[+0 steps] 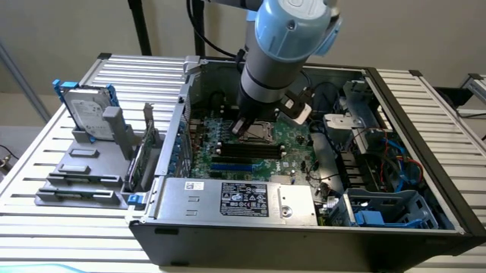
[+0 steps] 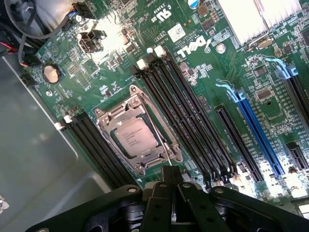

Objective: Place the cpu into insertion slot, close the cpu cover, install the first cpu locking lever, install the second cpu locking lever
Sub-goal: 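Install the second cpu locking lever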

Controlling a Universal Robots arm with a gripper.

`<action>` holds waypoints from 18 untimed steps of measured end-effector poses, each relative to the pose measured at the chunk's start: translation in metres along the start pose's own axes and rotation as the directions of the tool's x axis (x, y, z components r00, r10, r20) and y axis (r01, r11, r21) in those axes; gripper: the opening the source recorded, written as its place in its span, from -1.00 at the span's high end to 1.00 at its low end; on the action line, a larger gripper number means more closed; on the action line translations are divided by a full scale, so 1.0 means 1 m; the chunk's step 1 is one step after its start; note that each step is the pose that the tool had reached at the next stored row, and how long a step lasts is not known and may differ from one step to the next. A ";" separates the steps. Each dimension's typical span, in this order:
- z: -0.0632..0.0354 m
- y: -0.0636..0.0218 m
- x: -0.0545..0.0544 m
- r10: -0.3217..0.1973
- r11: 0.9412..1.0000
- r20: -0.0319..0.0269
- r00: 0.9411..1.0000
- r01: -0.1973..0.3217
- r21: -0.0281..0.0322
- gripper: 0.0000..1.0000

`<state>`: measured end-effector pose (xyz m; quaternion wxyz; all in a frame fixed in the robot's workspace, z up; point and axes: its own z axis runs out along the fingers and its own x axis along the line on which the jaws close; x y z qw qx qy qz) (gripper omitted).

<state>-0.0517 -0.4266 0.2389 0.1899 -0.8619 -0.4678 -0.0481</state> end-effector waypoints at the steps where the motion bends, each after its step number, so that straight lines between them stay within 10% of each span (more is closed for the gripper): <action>1: 0.0006 -0.0012 -0.002 0.000 1.000 0.000 1.000 0.000 0.000 0.79; 18: 0.0181 -0.0013 -0.010 -0.004 1.000 -0.005 1.000 0.004 -0.012 0.79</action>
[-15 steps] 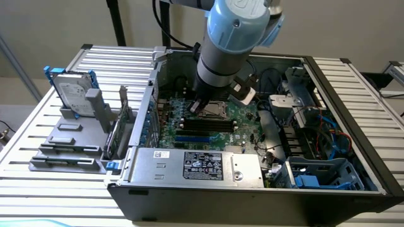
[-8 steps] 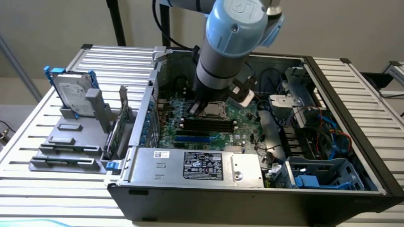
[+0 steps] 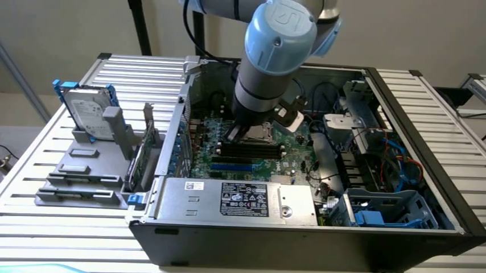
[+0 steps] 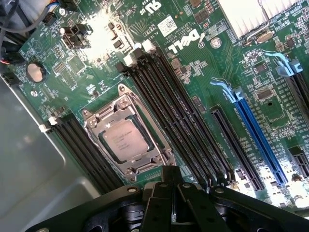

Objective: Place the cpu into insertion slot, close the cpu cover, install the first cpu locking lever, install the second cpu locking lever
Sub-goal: 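Install the second cpu locking lever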

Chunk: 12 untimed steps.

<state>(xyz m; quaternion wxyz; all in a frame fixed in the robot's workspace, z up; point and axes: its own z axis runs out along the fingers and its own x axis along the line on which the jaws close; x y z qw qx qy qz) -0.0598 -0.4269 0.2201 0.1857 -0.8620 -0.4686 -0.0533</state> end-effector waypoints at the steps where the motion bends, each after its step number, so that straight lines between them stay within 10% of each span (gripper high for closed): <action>1: 0.0009 -0.0008 -0.001 0.000 1.000 0.001 1.000 0.000 -0.001 0.79; 12: 0.0115 -0.0059 -0.003 0.000 1.000 0.010 1.000 0.000 -0.009 0.79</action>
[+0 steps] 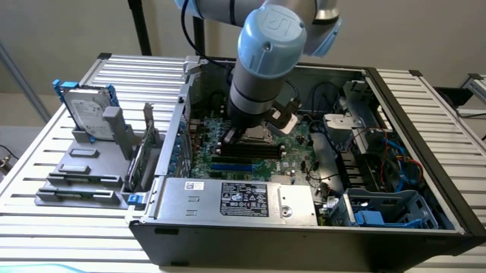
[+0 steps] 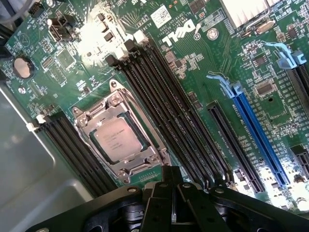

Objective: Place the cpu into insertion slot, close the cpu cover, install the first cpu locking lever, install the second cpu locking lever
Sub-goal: 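Install the second cpu locking lever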

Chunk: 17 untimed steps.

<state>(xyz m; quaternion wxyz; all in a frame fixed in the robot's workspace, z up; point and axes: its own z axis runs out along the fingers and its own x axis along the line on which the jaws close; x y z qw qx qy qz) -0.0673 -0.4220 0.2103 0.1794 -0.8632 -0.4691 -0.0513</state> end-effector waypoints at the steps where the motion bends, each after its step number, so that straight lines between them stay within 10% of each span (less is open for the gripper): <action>1: 0.0014 -0.0007 0.000 0.000 1.000 0.001 1.000 0.000 -0.001 0.79; 17: 0.0139 -0.0056 0.003 0.002 1.000 0.020 1.000 -0.002 -0.014 0.79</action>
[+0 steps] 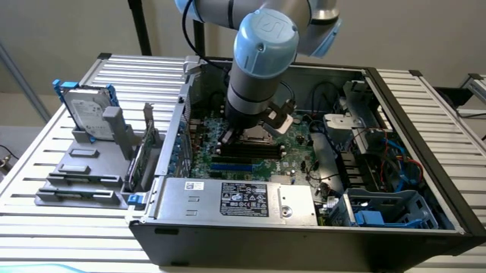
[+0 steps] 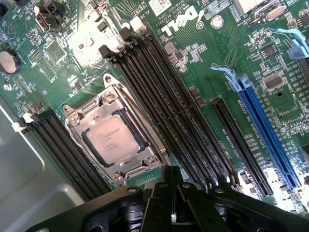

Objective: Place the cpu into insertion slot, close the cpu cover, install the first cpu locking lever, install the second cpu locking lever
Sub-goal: 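Install the second cpu locking lever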

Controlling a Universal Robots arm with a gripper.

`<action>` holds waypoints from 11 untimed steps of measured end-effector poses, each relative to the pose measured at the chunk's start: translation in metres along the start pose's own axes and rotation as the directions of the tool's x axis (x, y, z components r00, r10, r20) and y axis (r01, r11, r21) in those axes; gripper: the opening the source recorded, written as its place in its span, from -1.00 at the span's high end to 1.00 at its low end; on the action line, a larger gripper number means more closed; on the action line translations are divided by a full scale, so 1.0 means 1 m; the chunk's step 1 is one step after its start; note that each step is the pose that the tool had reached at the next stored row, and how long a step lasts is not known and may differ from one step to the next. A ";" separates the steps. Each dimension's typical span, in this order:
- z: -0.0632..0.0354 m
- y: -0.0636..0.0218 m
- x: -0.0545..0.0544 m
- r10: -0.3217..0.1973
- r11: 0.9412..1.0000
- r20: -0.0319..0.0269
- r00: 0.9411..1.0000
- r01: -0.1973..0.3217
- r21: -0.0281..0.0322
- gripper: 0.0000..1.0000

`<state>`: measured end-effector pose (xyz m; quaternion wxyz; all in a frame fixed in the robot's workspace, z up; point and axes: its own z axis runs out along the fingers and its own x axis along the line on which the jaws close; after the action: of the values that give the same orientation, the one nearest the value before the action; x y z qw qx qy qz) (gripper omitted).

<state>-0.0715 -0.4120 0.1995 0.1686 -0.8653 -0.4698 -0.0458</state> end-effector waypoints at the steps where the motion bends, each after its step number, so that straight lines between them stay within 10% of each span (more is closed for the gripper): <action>1: 0.0005 0.0001 0.000 0.000 1.000 0.000 1.000 0.000 0.000 0.79; 11: 0.0060 -0.0004 -0.001 0.000 1.000 0.001 1.000 0.000 0.000 0.79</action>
<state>-0.0726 -0.4103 0.1938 0.1682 -0.8654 -0.4697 -0.0455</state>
